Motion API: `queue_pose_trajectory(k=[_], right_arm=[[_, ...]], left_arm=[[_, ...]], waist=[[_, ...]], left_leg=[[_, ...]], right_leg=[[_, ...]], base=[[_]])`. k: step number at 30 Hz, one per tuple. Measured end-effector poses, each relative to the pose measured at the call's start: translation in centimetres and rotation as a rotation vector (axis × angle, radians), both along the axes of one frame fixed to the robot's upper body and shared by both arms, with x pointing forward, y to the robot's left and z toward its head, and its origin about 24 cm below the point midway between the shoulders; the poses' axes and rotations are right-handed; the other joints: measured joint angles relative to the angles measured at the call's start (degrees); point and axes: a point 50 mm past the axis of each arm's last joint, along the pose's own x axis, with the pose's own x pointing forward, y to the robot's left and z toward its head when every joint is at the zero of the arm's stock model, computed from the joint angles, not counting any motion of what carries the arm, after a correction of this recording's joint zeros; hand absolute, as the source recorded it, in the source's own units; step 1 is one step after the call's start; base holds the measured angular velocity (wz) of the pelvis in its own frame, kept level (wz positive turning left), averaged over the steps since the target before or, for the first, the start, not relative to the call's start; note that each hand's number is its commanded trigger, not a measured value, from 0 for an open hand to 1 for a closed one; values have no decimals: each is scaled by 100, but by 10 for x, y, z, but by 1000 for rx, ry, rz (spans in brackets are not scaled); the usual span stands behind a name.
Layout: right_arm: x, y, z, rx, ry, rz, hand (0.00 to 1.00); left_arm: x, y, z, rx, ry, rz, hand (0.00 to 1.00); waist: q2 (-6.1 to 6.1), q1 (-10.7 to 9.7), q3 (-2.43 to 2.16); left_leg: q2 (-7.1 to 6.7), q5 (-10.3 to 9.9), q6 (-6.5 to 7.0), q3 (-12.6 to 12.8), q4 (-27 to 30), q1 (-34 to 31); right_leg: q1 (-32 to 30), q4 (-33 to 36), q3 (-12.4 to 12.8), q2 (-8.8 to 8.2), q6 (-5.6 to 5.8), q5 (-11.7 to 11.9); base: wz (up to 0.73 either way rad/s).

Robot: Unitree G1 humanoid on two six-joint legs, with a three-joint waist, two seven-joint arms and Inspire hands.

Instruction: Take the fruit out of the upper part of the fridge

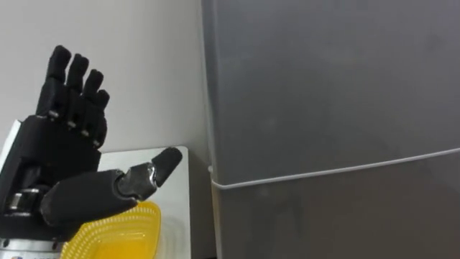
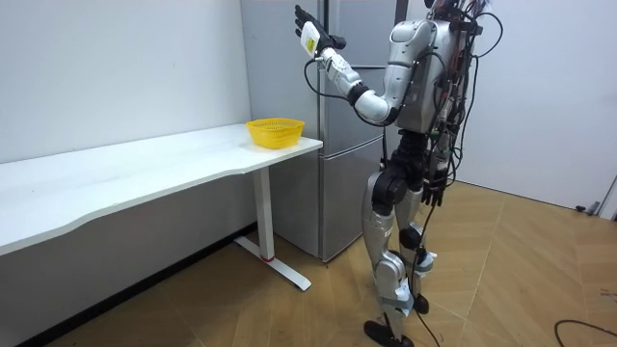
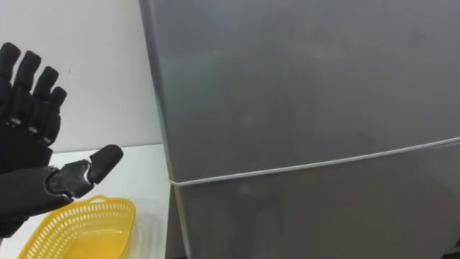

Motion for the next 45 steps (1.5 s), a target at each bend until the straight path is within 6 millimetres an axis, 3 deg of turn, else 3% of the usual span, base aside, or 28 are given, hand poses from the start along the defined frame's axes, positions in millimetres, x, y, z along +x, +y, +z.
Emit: queue_pose_trajectory(k=[8,10,11,12,19,27,45], right_arm=[[3,0,0,1,-3,16,0],[5,0,0,7,-8,17,0],[7,0,0,9,-14,20,0],[9,1,0,10,-16,27,0],[10,2,0,34,-15,40,0],[11,3,0,52,-9,59,0],[5,5,-1,87,31,60,0]], left_arm=[[1,-8,1,29,-13,-61,0],[1,-13,0,39,-10,-90,0],[1,-16,-1,47,-9,-112,0],[1,-19,-1,57,-5,-132,0],[2,-24,-5,105,23,-204,0],[3,-31,-7,140,36,-267,0],[5,-40,-15,161,83,-331,0]], waist=[[-8,-15,25],[-15,-17,24],[25,-13,2],[-10,-11,25],[-7,8,9],[-14,-103,-2],[-23,-179,5]], left_leg=[[1,0,0,3,1,-13],[1,0,0,15,-1,-43],[1,0,0,18,-1,-55],[3,0,0,26,-2,-56],[3,0,0,39,-1,-103],[4,0,0,40,0,-99],[4,0,0,110,-3,-57]], right_leg=[[-65,3,13,5,0,0],[-113,17,15,4,0,0],[-141,45,18,3,0,0],[-164,75,24,3,-3,-3],[-233,90,29,2,-4,-3],[-228,90,32,1,-4,-3],[-212,95,144,16,-4,-2]], base=[[0],[0],[-6],[-5],[-1],[0],[-1]])
